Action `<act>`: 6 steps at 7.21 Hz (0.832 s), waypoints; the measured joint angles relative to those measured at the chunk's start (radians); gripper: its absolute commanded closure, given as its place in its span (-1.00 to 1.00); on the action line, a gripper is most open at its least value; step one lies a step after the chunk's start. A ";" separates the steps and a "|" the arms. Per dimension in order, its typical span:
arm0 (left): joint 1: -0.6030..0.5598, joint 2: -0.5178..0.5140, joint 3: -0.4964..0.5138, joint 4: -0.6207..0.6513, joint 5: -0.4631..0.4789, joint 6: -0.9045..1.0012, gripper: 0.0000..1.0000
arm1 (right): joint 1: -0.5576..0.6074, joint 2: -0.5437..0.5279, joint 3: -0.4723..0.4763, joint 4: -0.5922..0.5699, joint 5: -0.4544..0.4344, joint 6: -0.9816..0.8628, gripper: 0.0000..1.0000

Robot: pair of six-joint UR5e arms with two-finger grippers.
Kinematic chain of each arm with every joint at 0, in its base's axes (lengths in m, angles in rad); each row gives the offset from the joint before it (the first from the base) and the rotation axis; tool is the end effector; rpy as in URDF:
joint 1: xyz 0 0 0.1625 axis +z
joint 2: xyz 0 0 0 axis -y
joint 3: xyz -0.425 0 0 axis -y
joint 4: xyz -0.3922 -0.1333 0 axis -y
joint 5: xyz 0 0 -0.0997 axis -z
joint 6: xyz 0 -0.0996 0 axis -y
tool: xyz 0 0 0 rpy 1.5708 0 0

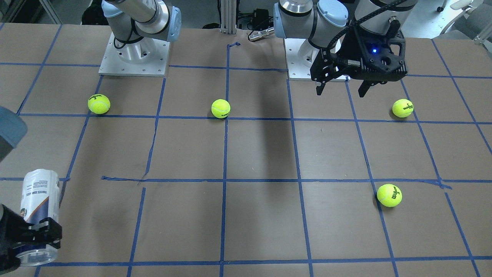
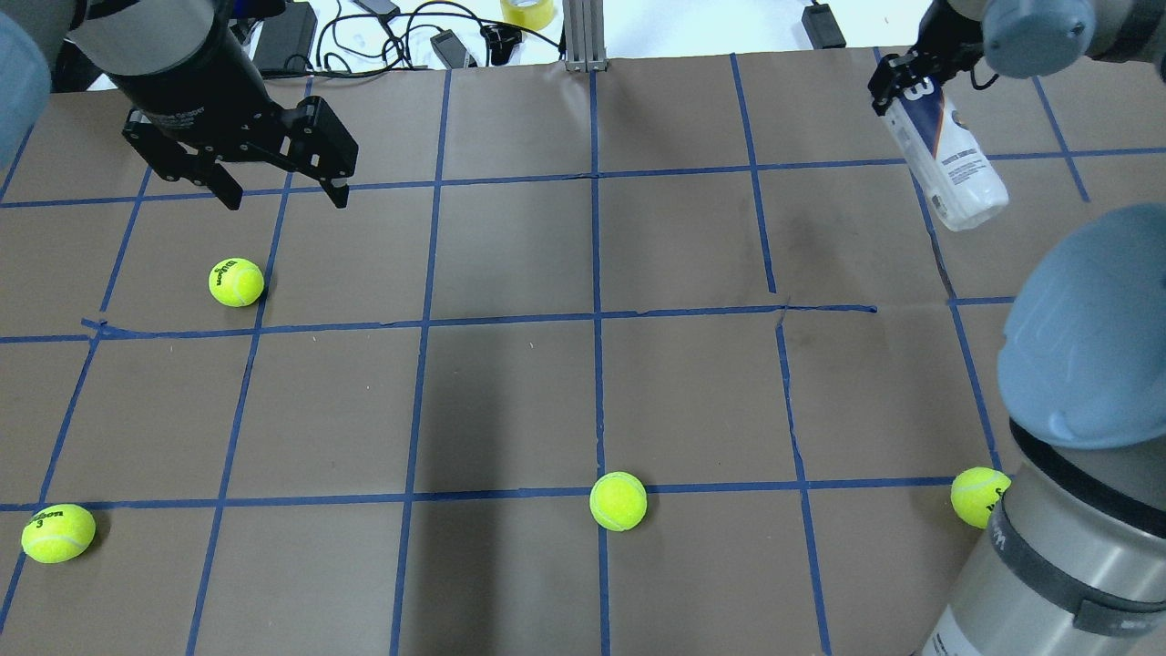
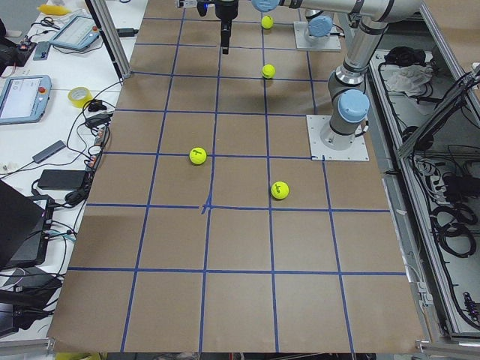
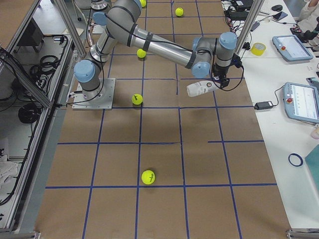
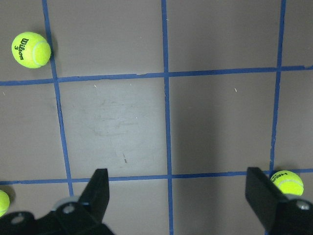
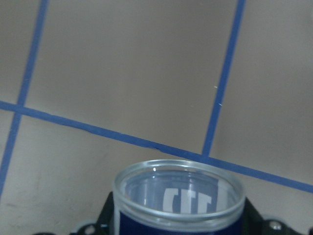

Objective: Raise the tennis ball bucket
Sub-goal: 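Lift the can with the right gripper and carry it toward the table center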

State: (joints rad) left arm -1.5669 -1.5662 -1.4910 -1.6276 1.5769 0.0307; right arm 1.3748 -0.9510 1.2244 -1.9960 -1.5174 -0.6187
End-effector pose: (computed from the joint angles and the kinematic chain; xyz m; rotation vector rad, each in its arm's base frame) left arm -0.1308 -0.4918 0.5237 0.0419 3.1344 -0.0431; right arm -0.0078 -0.7510 0.3193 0.6608 -3.0496 0.2509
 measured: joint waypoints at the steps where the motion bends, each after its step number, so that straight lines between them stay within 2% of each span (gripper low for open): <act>1: 0.000 0.000 0.000 0.000 0.000 0.000 -1.00 | 0.047 -0.007 0.012 -0.003 -0.001 -0.061 0.34; 2: 0.001 0.000 0.000 0.000 0.000 0.000 -1.00 | 0.087 -0.015 0.022 -0.006 0.000 -0.114 0.36; 4: 0.001 0.000 0.000 0.000 0.000 0.001 -1.00 | 0.185 -0.049 0.042 -0.008 -0.005 -0.202 0.57; 5: 0.002 0.000 0.000 0.000 0.000 0.000 -1.00 | 0.232 -0.064 0.054 -0.007 -0.010 -0.224 0.75; 6: 0.002 0.000 0.000 0.000 0.000 0.000 -1.00 | 0.280 -0.074 0.074 -0.009 -0.011 -0.259 0.86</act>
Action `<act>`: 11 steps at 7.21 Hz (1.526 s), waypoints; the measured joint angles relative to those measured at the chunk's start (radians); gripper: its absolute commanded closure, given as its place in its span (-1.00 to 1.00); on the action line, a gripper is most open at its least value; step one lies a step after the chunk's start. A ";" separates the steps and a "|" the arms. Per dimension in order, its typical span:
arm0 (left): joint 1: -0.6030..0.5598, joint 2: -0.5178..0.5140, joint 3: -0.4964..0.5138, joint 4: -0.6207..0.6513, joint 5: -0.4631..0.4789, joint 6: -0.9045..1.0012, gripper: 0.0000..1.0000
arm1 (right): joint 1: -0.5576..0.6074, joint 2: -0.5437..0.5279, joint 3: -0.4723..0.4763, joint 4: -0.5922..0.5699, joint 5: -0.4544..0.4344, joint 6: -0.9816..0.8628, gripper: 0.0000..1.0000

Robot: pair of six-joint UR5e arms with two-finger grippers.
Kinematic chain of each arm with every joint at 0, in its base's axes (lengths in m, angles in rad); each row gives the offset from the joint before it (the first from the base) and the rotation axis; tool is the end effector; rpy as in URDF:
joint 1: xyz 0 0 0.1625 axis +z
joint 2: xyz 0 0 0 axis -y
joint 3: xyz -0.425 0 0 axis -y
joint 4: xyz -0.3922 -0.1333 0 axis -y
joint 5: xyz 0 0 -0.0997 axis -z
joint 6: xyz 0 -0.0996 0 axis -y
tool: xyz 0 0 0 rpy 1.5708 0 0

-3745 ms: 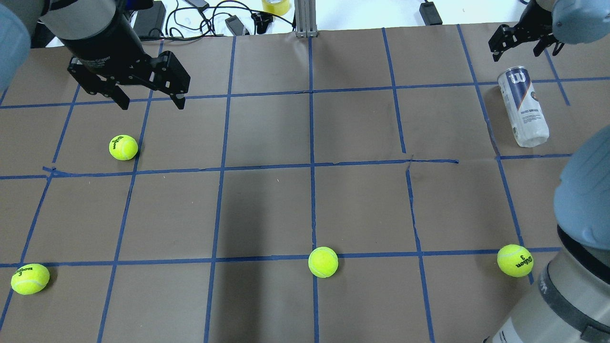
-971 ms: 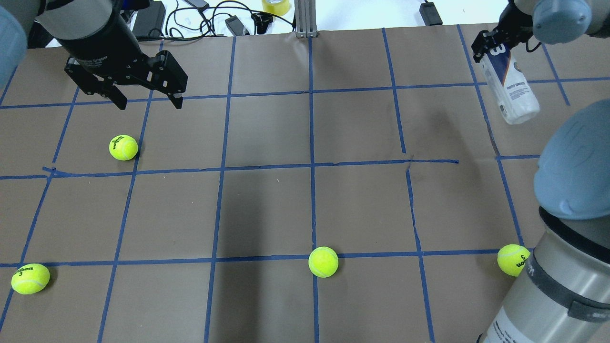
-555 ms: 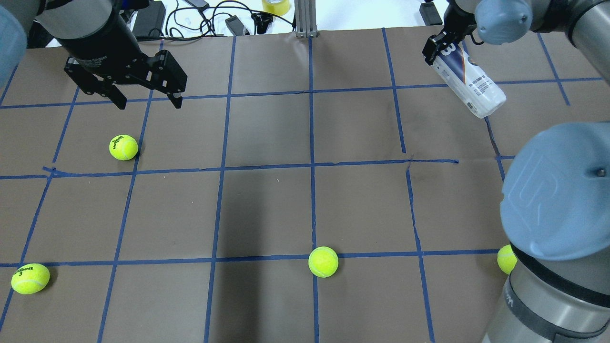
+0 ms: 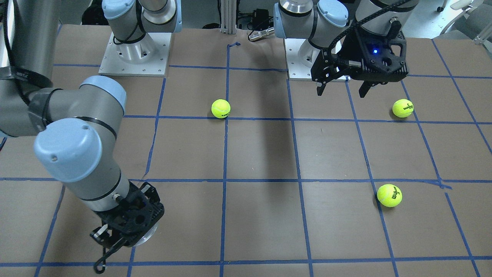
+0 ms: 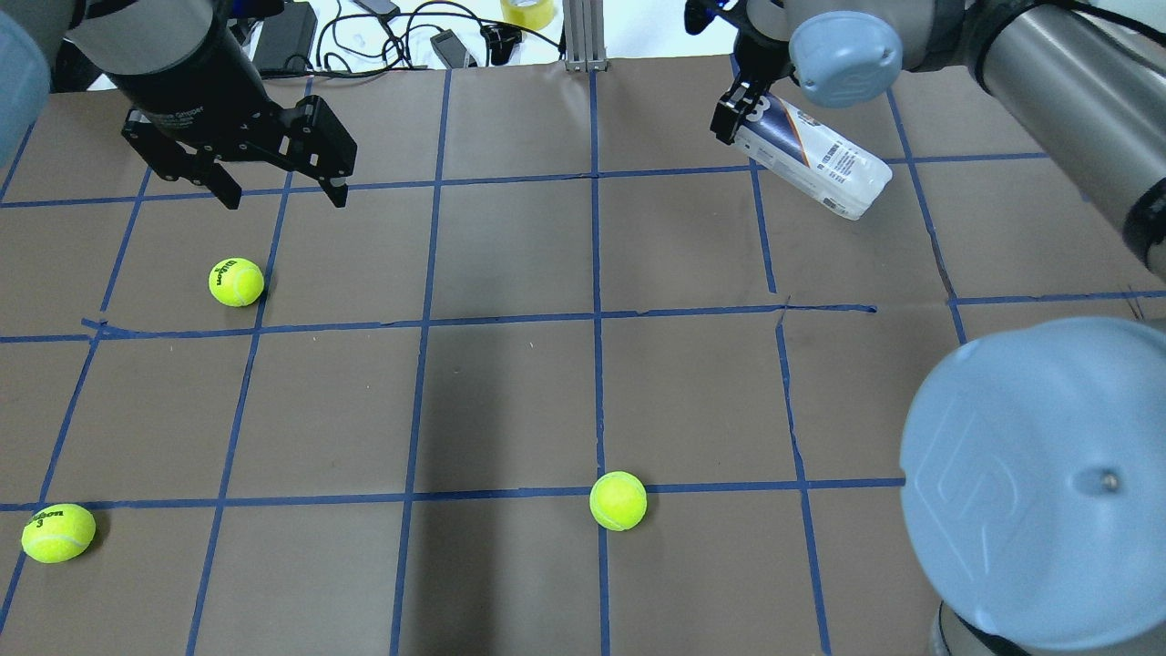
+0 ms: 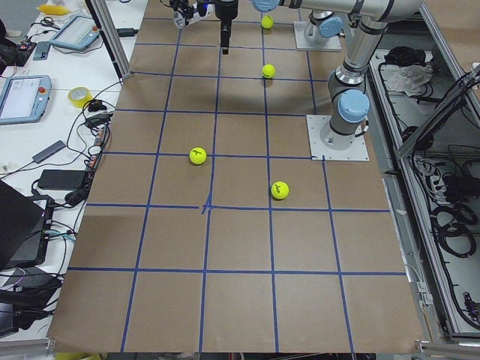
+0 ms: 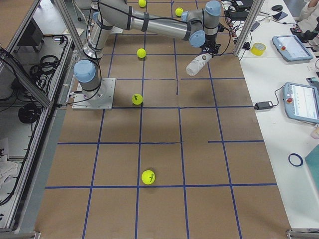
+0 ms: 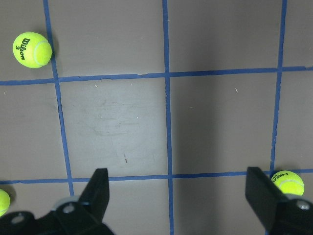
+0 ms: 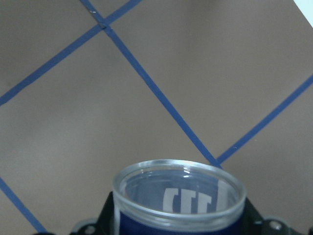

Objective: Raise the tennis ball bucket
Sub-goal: 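Lift the can with the right gripper and carry it toward the table center, then lay the can on its side on the table and open the right gripper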

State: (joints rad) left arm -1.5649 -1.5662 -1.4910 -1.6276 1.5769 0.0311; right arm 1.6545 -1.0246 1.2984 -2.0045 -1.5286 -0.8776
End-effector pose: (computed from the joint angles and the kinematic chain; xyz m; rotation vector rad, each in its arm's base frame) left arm -0.1298 -0.4920 0.5237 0.0394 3.1344 -0.0431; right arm 0.1966 -0.6986 0.3373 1.4418 -2.7536 0.2550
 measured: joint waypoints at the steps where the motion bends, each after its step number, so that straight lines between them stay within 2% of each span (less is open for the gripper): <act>1: 0.000 0.000 0.000 0.000 0.000 0.001 -1.00 | 0.049 -0.008 0.023 -0.001 0.000 -0.047 0.86; 2: 0.000 0.000 0.000 0.000 0.000 0.001 -1.00 | 0.093 -0.014 0.039 -0.001 -0.002 -0.087 0.86; 4: 0.000 0.000 -0.001 0.000 0.000 0.001 -1.00 | 0.192 -0.029 0.069 -0.001 -0.027 -0.180 1.00; 7: 0.000 0.000 -0.001 0.000 0.000 0.000 -1.00 | 0.275 -0.023 0.135 -0.062 -0.050 -0.329 1.00; 11: 0.000 0.000 -0.002 0.000 0.000 -0.001 -1.00 | 0.319 0.029 0.190 -0.187 0.067 -0.374 1.00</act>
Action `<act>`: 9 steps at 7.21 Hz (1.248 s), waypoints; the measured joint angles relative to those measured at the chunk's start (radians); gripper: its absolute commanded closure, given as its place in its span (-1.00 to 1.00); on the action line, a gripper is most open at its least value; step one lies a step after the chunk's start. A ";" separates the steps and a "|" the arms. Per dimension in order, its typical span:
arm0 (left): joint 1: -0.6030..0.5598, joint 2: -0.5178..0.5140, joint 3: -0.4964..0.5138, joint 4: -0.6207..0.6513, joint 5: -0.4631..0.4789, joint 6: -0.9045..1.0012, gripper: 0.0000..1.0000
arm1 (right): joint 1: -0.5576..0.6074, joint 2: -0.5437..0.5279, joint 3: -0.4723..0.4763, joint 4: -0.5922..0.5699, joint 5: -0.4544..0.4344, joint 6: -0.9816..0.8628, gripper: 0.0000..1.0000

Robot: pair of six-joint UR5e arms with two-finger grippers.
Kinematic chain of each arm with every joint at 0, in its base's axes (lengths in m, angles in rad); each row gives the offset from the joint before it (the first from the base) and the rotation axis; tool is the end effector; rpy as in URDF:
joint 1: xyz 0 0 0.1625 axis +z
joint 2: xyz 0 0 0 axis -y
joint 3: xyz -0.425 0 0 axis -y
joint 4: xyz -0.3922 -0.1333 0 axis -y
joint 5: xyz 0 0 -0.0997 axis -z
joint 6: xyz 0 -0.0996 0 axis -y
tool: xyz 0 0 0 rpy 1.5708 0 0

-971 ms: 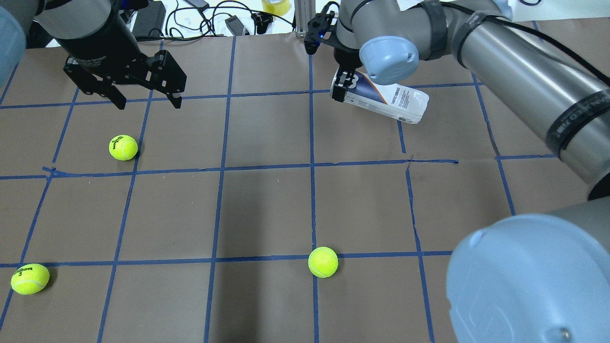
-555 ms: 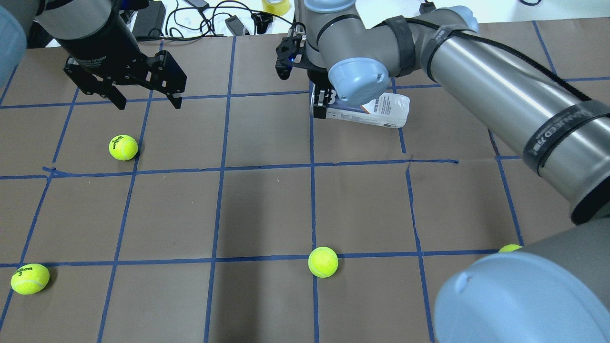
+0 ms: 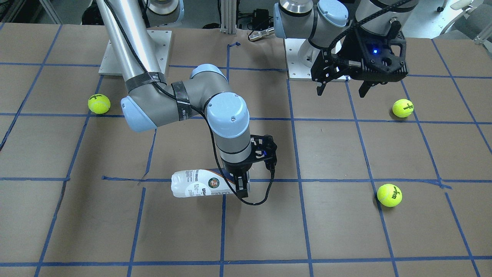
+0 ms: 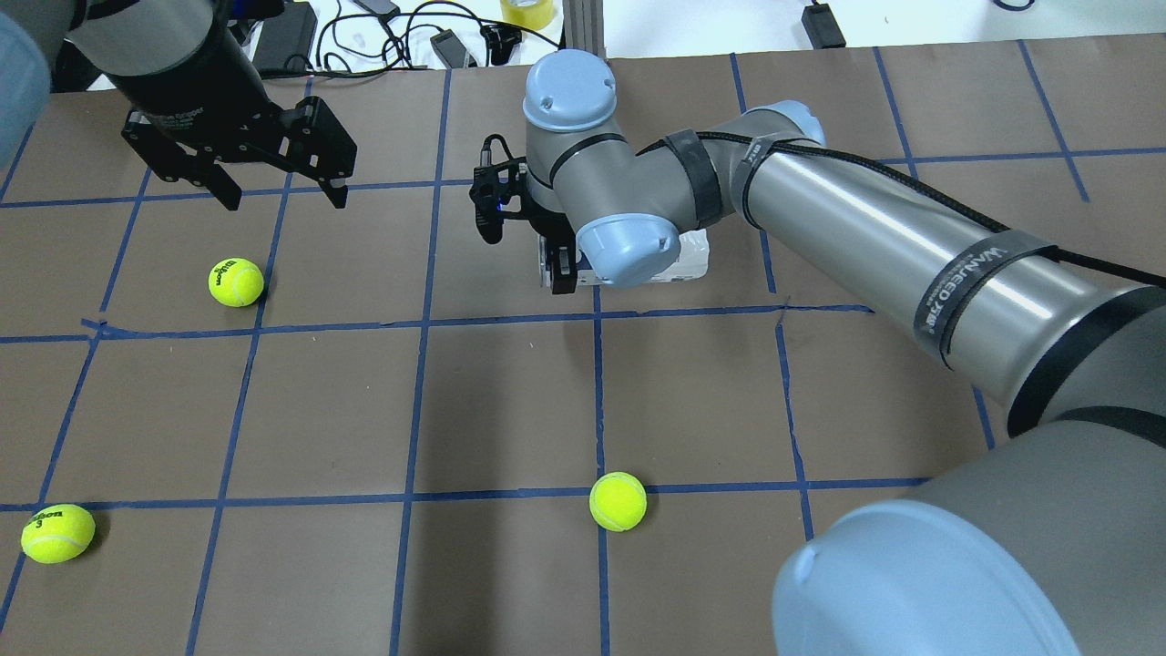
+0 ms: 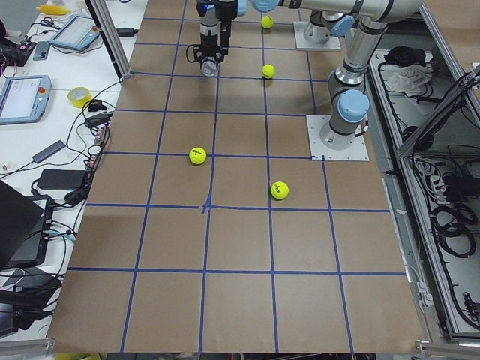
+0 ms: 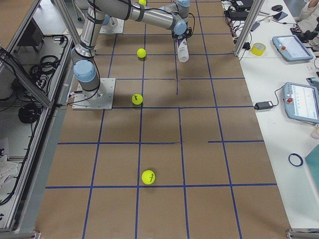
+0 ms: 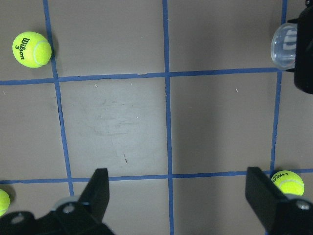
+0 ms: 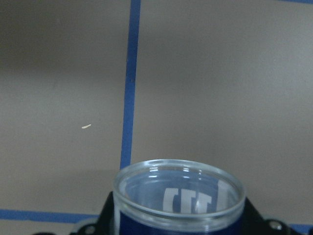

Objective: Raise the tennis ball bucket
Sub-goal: 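Lay the can on its side on the table and open the right gripper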

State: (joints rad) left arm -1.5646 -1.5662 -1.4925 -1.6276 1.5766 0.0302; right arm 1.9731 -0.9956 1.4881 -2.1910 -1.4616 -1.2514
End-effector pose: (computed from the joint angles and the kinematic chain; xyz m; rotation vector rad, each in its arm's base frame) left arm -0.1297 -0.4920 0.5230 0.0375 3.1348 -0.0407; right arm 0.4021 -0.5769 0.2482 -2.2771 2.0811 -0.2492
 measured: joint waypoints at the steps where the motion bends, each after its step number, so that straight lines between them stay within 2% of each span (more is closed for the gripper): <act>1: 0.000 0.000 0.000 0.000 0.000 0.000 -1.00 | 0.003 0.014 0.002 -0.015 0.015 0.001 1.00; 3: 0.000 0.000 0.000 0.000 -0.001 -0.001 -1.00 | 0.004 0.033 0.003 -0.023 0.038 0.003 0.96; 4: 0.000 0.000 0.000 0.000 -0.001 -0.001 -1.00 | 0.006 0.036 0.003 -0.024 0.047 0.004 0.68; 5: 0.000 0.000 0.000 0.000 -0.001 0.000 -1.00 | 0.010 0.037 0.002 -0.024 0.060 0.005 0.19; 6: 0.000 0.000 0.000 0.000 -0.001 0.000 -1.00 | 0.013 0.037 0.002 -0.024 0.080 0.019 -0.60; 7: 0.000 0.000 0.000 0.000 -0.001 0.000 -1.00 | 0.016 0.038 0.001 -0.025 0.125 0.059 -1.00; 9: 0.000 0.000 0.000 0.000 0.000 0.000 -1.00 | 0.017 0.038 0.000 -0.032 0.228 0.143 -1.00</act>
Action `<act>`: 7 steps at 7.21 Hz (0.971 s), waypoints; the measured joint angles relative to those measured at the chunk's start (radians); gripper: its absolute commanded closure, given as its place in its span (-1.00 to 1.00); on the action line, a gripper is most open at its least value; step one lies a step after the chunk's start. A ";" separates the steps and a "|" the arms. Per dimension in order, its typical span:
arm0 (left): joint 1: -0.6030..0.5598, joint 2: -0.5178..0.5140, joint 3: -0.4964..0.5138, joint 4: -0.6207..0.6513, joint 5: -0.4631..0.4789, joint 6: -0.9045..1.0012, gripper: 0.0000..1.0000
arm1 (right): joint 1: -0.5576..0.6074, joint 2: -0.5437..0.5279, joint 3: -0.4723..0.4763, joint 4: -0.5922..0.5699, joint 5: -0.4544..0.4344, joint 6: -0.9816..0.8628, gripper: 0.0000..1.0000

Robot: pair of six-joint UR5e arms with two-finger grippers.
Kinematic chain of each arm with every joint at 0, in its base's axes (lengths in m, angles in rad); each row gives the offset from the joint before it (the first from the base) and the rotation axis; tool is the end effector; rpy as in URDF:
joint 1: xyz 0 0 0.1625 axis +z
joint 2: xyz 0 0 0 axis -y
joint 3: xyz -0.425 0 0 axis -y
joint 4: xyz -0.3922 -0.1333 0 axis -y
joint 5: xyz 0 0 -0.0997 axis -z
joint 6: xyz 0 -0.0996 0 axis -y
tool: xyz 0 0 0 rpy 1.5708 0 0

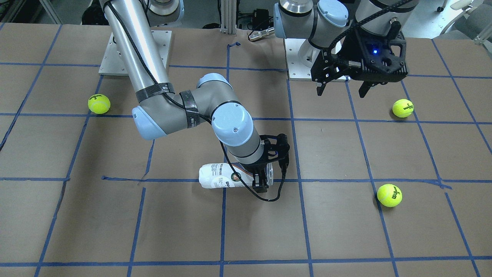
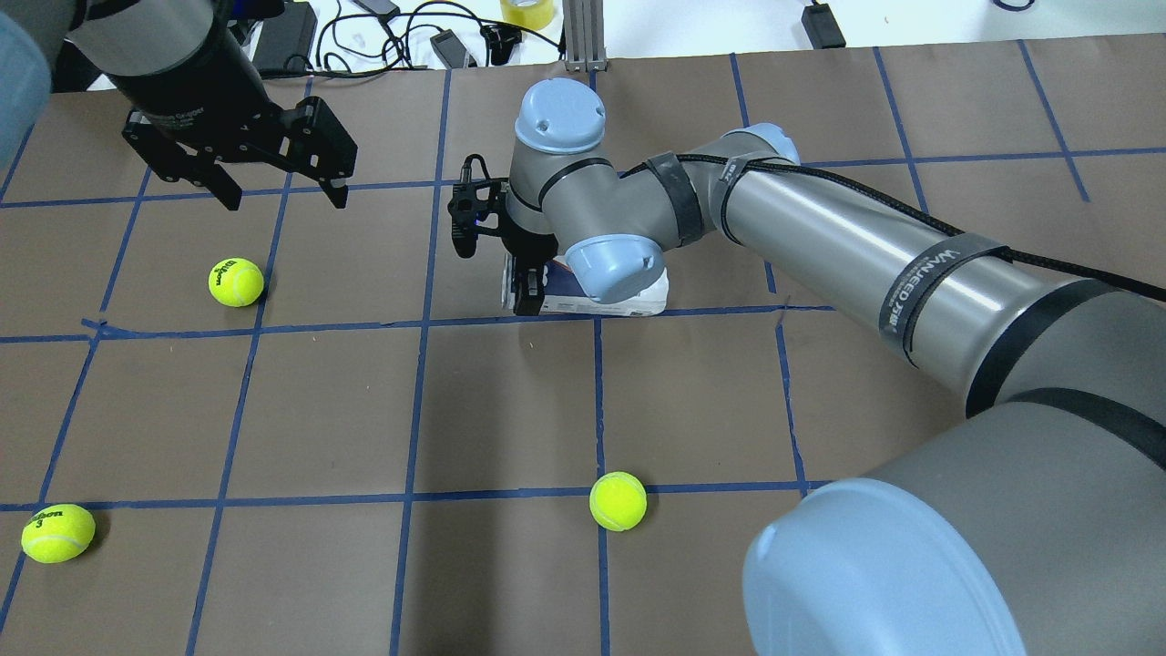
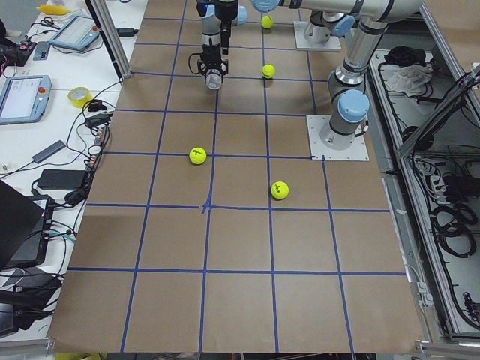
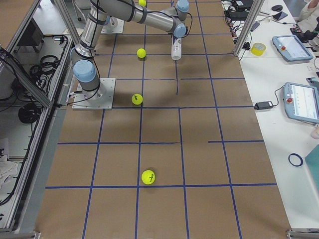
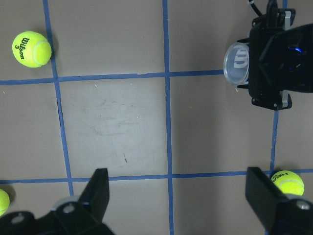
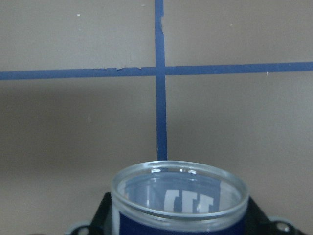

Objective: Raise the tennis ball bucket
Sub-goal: 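Lay the can on its side on the table and open the right gripper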

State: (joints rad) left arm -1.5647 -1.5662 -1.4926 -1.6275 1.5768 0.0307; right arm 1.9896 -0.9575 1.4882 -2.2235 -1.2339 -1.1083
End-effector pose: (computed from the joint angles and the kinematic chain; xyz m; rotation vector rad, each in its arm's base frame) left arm -0.1297 -0.4920 0.5230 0.0384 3.1346 -0.0407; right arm 0.4338 -0.5658 0.2304 -1.9904 2.0365 -0.3273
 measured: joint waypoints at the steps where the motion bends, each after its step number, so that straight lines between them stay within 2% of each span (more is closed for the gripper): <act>1: 0.000 0.000 0.000 0.000 0.000 0.000 -1.00 | 0.000 0.000 0.001 -0.003 0.009 0.014 -1.00; 4: 0.000 0.000 0.000 -0.001 0.000 0.001 -1.00 | -0.010 -0.006 0.002 -0.006 -0.023 0.013 -1.00; 7: 0.003 -0.008 0.002 -0.001 0.000 -0.002 -1.00 | -0.093 -0.065 -0.007 -0.012 -0.008 0.020 -1.00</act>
State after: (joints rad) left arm -1.5612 -1.5738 -1.4908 -1.6287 1.5763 0.0287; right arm 1.8963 -1.0221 1.4816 -2.2352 -1.2419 -1.0885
